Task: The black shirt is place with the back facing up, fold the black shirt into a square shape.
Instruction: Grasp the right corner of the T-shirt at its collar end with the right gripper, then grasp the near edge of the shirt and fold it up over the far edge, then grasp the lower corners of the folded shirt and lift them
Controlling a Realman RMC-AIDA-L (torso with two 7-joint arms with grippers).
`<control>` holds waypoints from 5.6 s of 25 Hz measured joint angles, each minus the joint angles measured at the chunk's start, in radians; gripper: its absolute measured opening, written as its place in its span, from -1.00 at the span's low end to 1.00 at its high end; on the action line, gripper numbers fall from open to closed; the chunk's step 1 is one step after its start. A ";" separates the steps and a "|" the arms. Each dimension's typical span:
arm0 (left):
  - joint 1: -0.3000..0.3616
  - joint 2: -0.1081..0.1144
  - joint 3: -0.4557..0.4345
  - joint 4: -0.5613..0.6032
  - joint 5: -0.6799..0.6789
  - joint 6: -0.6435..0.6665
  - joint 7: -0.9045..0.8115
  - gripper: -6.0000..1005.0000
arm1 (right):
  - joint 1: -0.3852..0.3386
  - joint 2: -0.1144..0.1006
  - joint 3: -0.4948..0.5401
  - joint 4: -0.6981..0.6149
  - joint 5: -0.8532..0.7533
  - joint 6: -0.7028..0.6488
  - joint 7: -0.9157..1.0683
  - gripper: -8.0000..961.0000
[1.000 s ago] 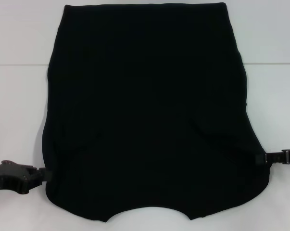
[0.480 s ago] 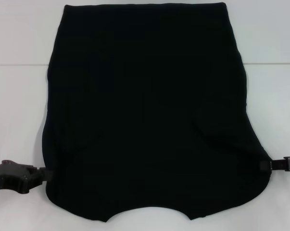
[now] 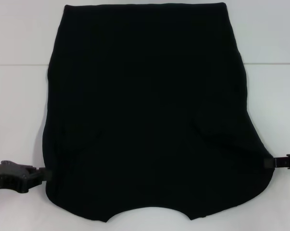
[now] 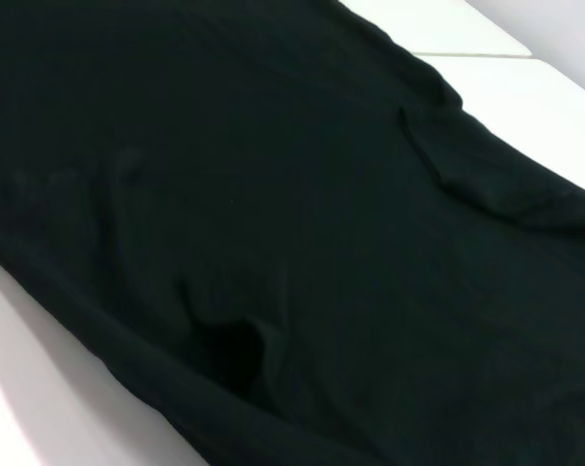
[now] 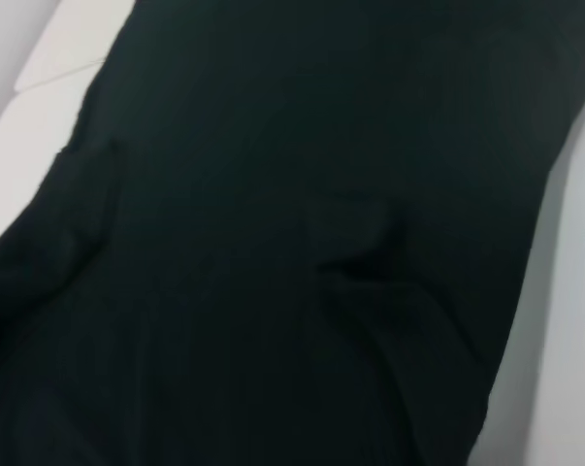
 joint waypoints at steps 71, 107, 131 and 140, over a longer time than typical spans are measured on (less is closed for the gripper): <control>-0.461 0.081 0.025 -0.494 -0.178 -0.940 -0.056 -0.81 | 0.330 0.087 0.236 0.190 0.209 0.634 -0.271 -0.88; -0.476 -0.024 0.118 -0.632 -0.352 -1.124 0.139 -0.57 | 0.344 0.147 0.156 0.231 0.209 0.879 -0.192 -0.58; -0.415 -0.018 0.153 -0.510 -0.345 -1.119 0.060 0.57 | 0.213 0.130 0.160 0.128 0.289 0.699 -0.150 0.32; -0.294 -0.018 0.207 -0.333 -0.342 -0.786 -0.060 0.61 | 0.106 0.082 0.168 0.076 0.330 0.475 -0.149 0.31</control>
